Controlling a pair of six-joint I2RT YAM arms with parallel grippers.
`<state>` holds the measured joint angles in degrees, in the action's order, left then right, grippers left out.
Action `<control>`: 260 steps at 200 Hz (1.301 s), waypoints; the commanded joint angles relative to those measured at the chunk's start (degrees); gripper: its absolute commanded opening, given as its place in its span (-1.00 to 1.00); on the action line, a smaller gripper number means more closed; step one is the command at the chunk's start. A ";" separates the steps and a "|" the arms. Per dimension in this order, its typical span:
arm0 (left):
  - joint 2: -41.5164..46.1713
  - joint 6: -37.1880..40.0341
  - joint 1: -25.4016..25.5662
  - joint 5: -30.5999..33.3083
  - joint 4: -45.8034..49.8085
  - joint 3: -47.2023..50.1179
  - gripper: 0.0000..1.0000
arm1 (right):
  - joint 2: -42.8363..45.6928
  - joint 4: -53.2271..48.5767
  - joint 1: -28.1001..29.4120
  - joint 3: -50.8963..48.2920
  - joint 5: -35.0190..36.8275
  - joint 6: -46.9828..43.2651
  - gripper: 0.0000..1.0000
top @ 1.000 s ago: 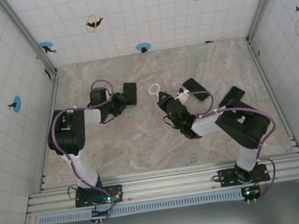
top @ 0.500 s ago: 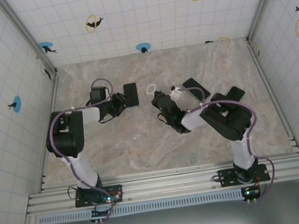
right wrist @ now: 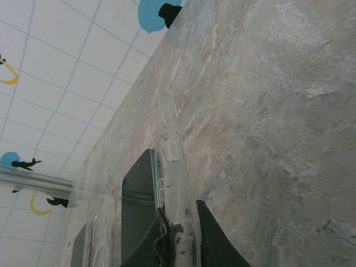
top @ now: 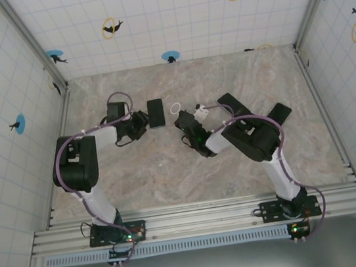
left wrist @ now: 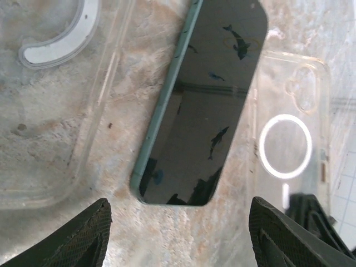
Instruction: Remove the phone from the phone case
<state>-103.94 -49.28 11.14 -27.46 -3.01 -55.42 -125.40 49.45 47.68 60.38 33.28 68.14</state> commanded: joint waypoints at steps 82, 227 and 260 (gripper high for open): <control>7.61 1.11 -0.52 -0.88 3.71 0.75 0.38 | -3.14 1.96 0.68 4.10 -0.29 -2.66 -0.42; 6.73 1.55 -0.58 -2.16 3.26 0.48 0.40 | 4.79 -4.03 -0.10 -0.53 -3.57 -19.18 0.10; 7.84 2.43 -0.59 -2.16 4.09 0.27 0.42 | 7.84 -7.52 -1.12 -0.90 -5.32 -23.49 0.32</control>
<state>-97.51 -49.19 11.14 -28.95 -0.43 -55.22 -122.17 45.39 47.59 60.38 28.40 49.06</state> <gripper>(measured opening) 0.704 0.640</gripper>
